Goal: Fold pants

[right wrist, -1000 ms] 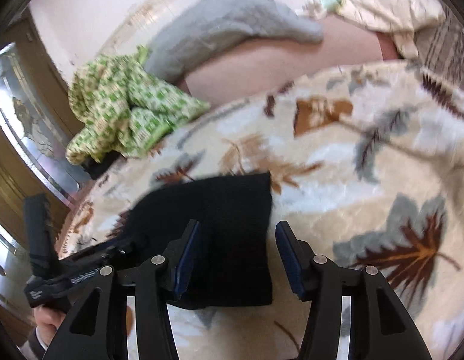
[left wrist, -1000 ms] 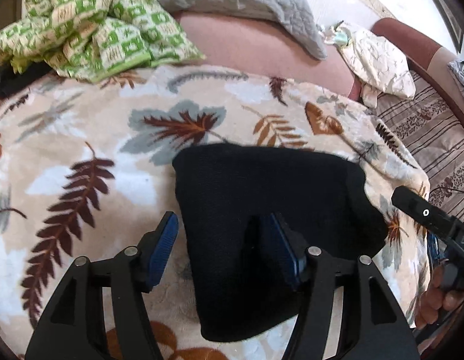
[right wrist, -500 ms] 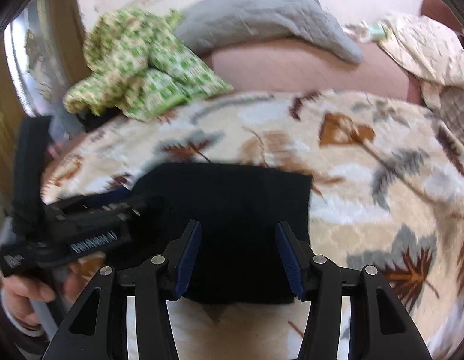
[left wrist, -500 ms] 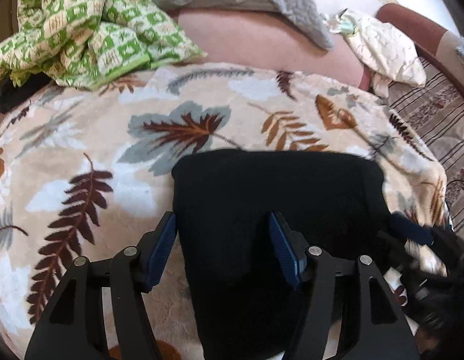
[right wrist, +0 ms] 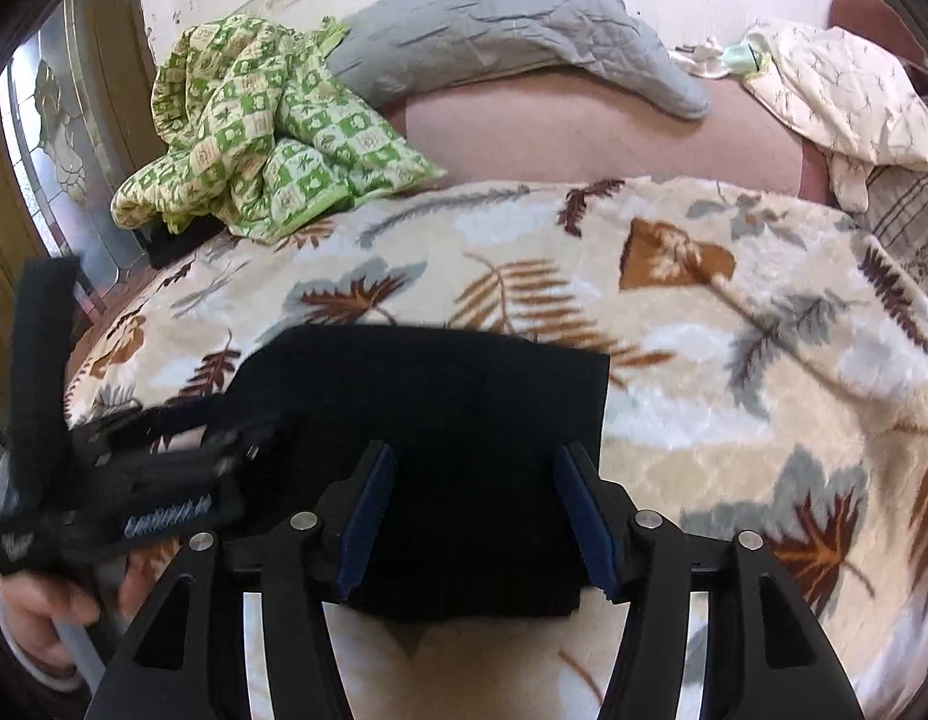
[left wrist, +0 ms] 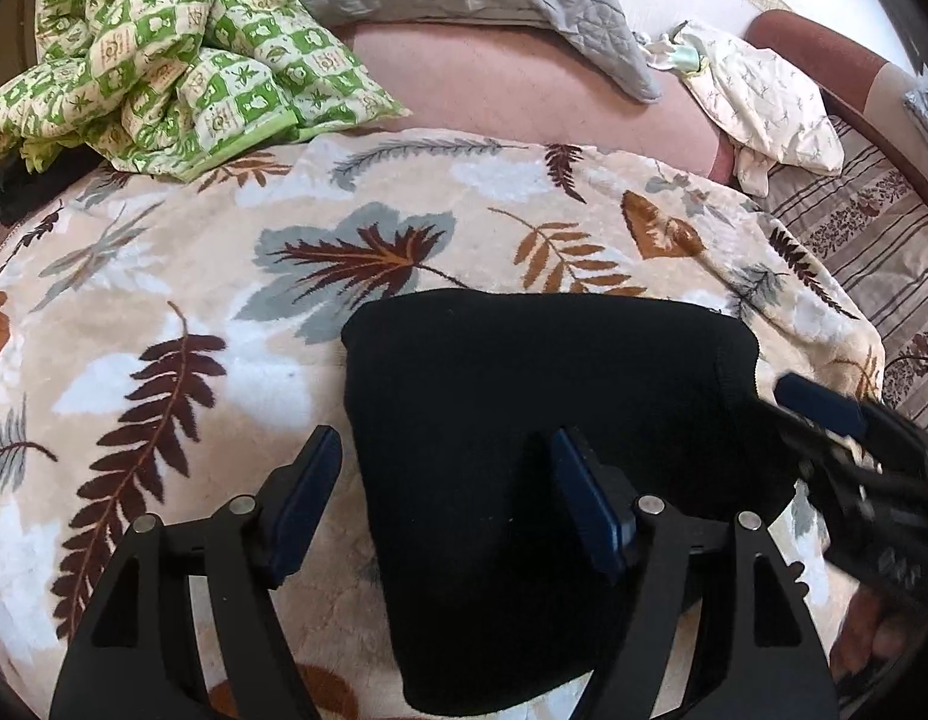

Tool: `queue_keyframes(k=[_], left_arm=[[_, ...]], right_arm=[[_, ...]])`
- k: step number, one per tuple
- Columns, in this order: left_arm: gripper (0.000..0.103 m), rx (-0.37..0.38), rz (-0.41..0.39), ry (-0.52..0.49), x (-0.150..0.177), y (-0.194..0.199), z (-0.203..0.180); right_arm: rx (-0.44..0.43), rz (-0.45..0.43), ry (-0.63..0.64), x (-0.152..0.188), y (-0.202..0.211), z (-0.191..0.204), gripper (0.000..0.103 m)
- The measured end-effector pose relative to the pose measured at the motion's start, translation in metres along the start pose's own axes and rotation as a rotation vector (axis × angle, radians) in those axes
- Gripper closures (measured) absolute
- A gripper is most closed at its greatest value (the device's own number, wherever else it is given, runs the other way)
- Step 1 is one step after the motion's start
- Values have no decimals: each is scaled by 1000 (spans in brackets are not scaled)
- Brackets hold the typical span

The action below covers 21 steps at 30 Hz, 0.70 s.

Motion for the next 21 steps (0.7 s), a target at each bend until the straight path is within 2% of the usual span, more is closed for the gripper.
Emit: queue_keyframes(k=[3, 7, 10, 14, 21], left_arm=[[30, -8, 19, 3, 1, -8, 3], [26, 16, 27, 22, 2, -18, 5], [25, 21, 31, 25, 1, -23, 3], [26, 5, 24, 21, 0, -15, 1], [26, -47, -32, 25, 3, 21, -1]], right_arm=[[3, 8, -2, -8, -13, 1, 43], [27, 68, -37, -6, -41, -9, 43], [19, 91, -53, 0, -56, -16, 33], [13, 79, -49, -2, -46, -16, 32], [29, -50, -74, -7, 9, -17, 31]])
Point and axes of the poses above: each gripper's, at about its wrist camera, not at the fingertips, and y roughly against the way its jaws point, z to its left, x to its underside, the point moved 7 cm from there along -y, roughly the way its jaws point, and after that the axes turned 12 degrees about -y, right-handed, at the moved point
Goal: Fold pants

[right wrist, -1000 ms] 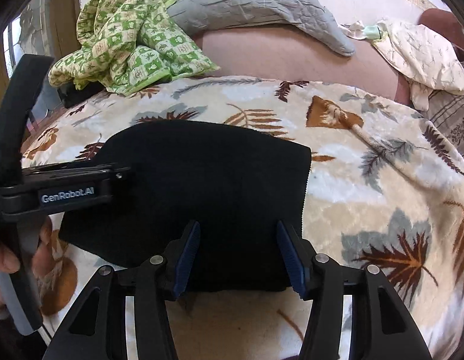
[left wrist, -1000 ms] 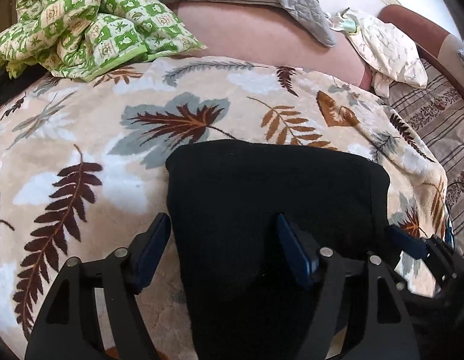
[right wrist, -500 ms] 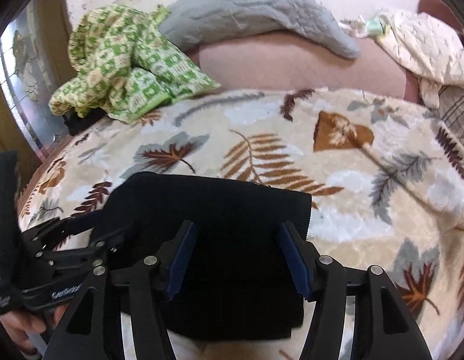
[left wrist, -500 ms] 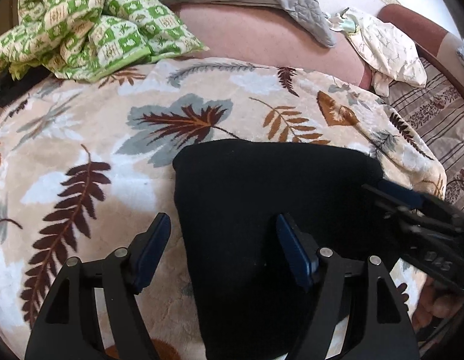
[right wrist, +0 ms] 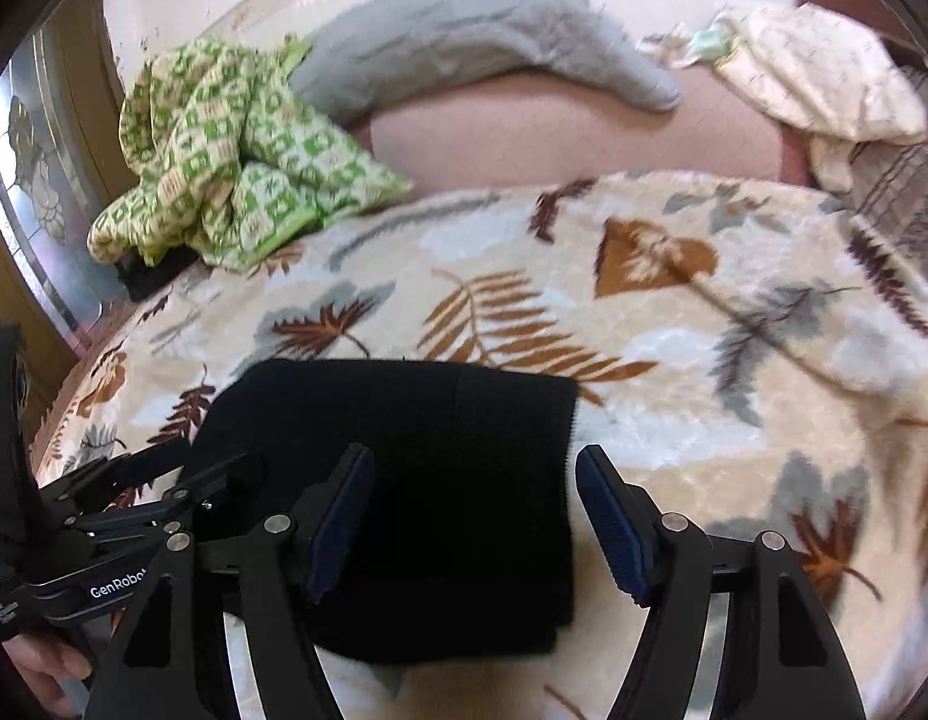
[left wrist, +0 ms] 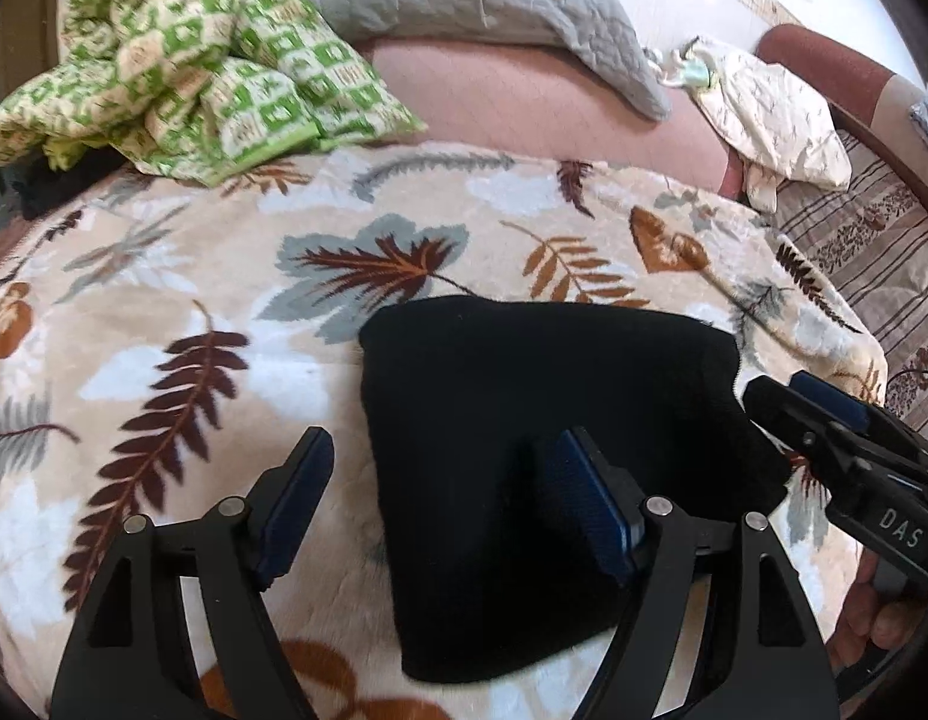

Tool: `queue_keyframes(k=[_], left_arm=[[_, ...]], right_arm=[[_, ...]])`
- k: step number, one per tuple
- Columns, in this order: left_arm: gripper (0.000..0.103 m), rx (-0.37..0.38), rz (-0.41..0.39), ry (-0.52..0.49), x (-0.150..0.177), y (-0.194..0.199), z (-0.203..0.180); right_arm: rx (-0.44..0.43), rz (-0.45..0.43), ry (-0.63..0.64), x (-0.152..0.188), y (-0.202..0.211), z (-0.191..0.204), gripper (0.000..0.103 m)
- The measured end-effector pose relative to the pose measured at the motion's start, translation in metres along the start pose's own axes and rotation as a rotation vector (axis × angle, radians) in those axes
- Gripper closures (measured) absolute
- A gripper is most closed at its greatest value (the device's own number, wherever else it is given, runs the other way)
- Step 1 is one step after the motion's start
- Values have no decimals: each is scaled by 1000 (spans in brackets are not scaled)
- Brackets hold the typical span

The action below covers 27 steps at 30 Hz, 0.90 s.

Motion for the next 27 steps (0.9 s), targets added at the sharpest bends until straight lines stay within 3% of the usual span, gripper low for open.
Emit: queue_keyframes(k=[5, 14, 27], left_arm=[[19, -45, -53, -15, 2, 32, -2], [19, -82, -120, -2, 13, 81, 2], [19, -106, -186, -7, 20, 122, -4]], right_arm=[[8, -58, 12, 2, 32, 7, 25], [-6, -89, 34, 15, 70, 25, 21], [-10, -117, 34, 24, 110, 28, 20]])
Point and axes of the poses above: each gripper's, at about its wrist camera, not at the fingertips, and y roughly against the way its jaws point, z to its left, x to its underside, the point moved 7 cm from there along -y, roughly the way its jaws point, and after that the axes turned 12 degrees about -y, right-handed, at the moved point
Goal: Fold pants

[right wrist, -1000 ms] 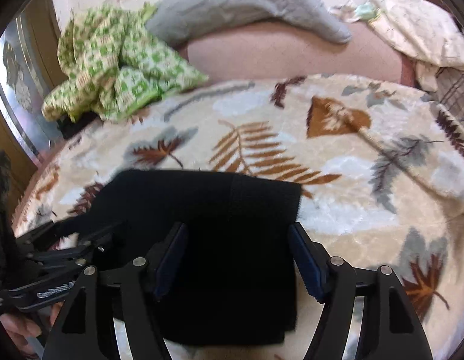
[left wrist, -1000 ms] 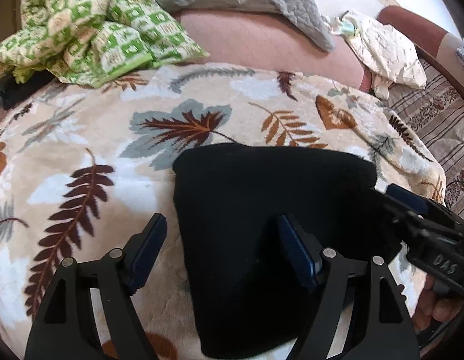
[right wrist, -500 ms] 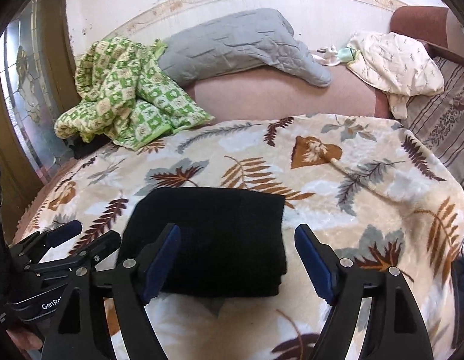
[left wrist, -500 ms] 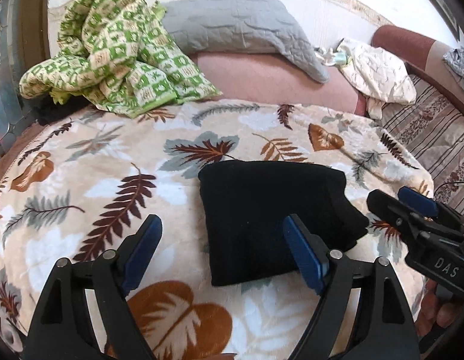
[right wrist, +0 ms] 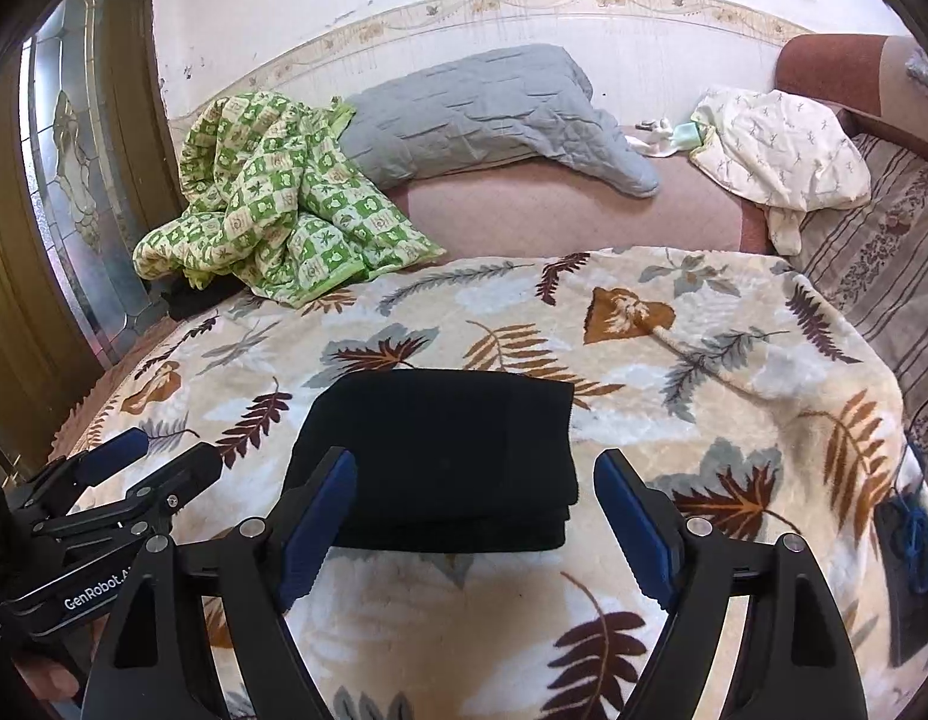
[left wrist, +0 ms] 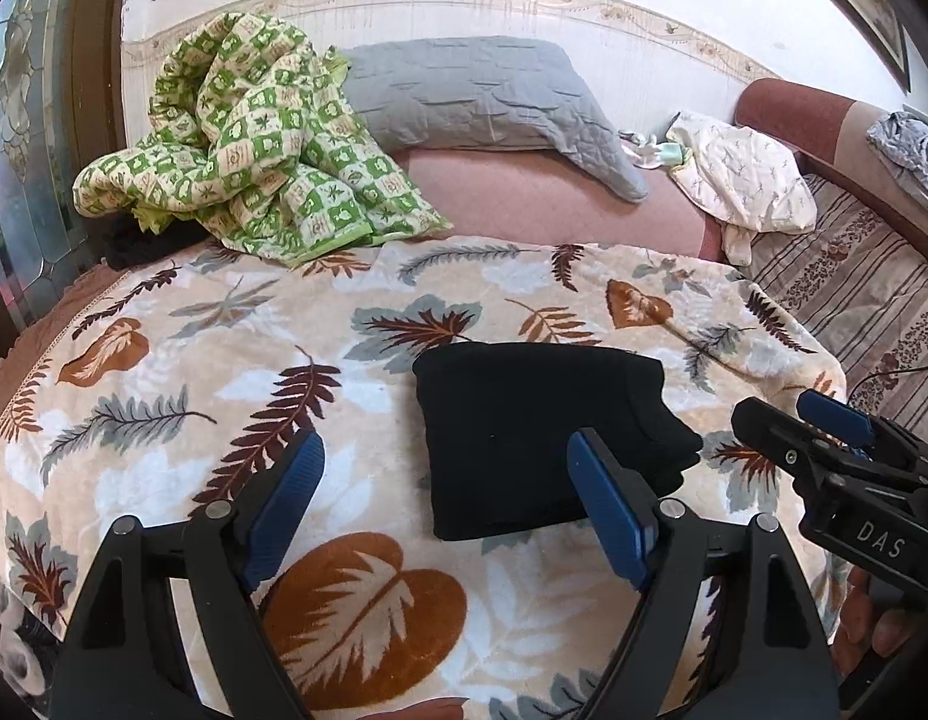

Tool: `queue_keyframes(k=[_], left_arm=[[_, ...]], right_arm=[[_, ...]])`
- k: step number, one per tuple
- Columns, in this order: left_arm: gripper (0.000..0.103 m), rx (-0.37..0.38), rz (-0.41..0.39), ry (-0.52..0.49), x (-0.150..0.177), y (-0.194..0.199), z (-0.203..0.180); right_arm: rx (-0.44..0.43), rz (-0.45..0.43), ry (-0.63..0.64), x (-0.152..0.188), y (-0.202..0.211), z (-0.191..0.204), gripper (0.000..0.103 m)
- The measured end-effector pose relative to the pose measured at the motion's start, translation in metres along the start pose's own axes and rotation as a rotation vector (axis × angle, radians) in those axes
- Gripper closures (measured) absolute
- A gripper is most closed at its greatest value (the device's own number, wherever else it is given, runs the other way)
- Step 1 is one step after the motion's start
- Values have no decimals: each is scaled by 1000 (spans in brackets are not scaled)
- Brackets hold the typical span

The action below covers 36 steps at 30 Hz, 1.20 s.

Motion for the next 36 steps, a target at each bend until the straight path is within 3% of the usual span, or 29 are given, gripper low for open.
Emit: queue_keyframes(k=[14, 36], left_arm=[[19, -5, -5, -20, 2, 7, -10], [19, -3, 28, -4, 11, -10, 0]], right_arm=[[-4, 4, -10, 7, 8, -5, 20], [-3, 54, -14, 17, -14, -7, 20]])
Point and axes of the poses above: each gripper's, at about its wrist camera, not at the fingertips, and y roughly against the way its jaws point, z to its left, x to its underside, the point moved 7 cm from there along -y, roughly the way its jaws point, and after that the axes turned 12 degrees about -y, right-handed, at the moved point
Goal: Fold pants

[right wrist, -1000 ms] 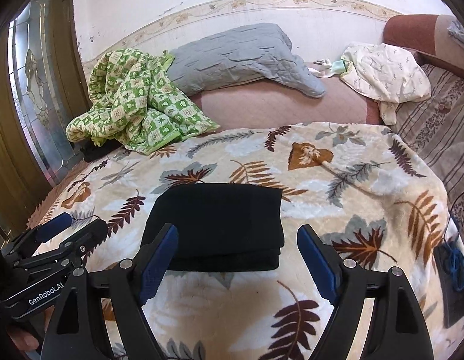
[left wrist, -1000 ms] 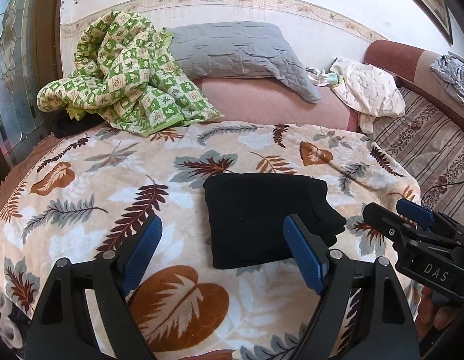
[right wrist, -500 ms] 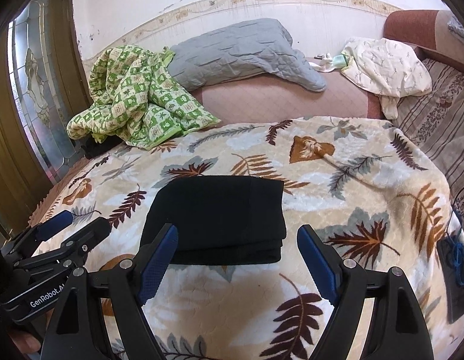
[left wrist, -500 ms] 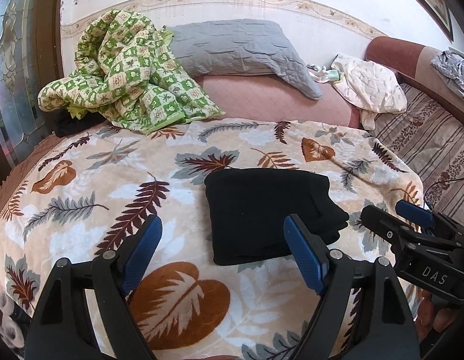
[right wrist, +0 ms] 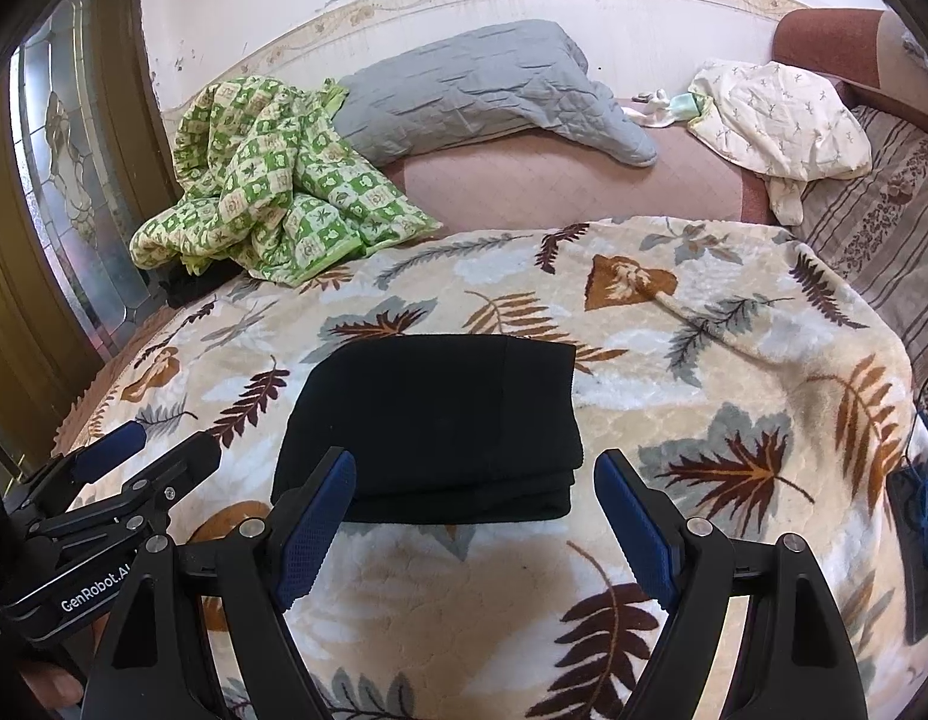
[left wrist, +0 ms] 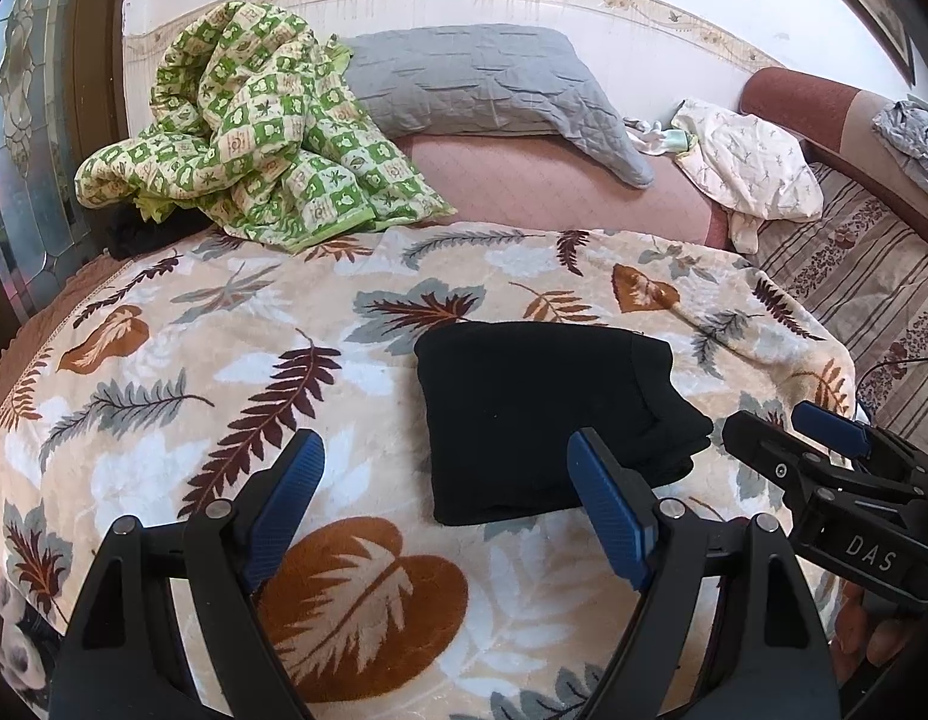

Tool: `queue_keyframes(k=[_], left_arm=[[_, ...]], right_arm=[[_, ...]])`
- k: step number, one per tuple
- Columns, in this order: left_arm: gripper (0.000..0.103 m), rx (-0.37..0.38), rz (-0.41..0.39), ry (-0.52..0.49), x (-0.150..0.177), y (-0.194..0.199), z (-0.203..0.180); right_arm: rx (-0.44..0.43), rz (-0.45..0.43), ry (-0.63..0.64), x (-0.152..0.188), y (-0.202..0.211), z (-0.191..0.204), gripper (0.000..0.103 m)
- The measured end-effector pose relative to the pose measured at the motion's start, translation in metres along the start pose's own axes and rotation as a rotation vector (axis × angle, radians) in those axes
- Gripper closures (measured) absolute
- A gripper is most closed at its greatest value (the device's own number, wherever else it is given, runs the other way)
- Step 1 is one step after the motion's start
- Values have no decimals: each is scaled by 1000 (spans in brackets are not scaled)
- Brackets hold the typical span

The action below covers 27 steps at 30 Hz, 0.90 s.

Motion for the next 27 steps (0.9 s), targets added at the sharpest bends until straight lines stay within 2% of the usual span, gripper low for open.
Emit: queue_keyframes(k=[27], left_arm=[[19, 8, 25, -4, 3, -13, 0]], right_arm=[[5, 32, 13, 3, -15, -2, 20]])
Point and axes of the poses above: each gripper's, at about its wrist camera, not at the fingertips, and y roughly against the way its jaws point, z to its left, x to its underside, the point moved 7 cm from there along -y, roughly the way its jaws point, and after that the axes turned 12 degrees about -y, right-handed, at the moved point
